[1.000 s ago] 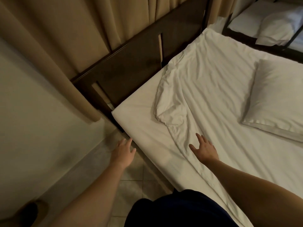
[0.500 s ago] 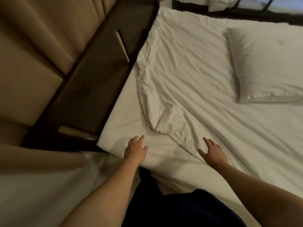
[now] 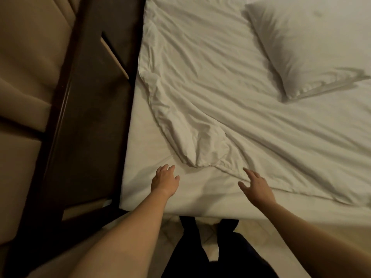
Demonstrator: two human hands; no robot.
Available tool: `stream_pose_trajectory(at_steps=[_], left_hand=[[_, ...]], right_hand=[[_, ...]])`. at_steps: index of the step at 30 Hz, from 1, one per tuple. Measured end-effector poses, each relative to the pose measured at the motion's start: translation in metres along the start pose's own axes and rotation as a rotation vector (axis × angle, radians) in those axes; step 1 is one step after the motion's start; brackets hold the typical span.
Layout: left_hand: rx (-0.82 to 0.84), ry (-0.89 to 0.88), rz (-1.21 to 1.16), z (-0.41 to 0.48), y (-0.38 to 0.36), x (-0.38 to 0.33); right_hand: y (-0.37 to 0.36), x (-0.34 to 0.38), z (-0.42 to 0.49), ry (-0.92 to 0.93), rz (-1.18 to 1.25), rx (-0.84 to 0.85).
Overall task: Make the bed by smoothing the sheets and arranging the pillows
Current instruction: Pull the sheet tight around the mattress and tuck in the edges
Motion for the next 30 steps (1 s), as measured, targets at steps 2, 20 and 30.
stream_pose_trajectory(at_steps=[2, 20, 30], left_hand=[[0.001, 0.005, -0.025, 0.019, -0.002, 0.006], [-0.082, -0.300, 0.150, 0.180, -0.102, 0.017], [-0.355, -0.534, 0.045, 0.204, -0.085, 0.015]], right_hand=[[-0.014, 0.008, 0.016, 0.014, -0.017, 0.020], [-0.129, 0.014, 0.131, 0.053, -0.025, -0.013], [-0.147, -0.001, 0.150, 0.023, -0.104, -0.274]])
Point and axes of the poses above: each hand's wrist, its own z-axis towards the middle knuckle, its own y-axis out of the back of the hand, x = y × z, the point moved 1 cm from there along z, towards the middle knuckle, and after that the axes turned 8 degrees about -z, right-handed, at the moved point
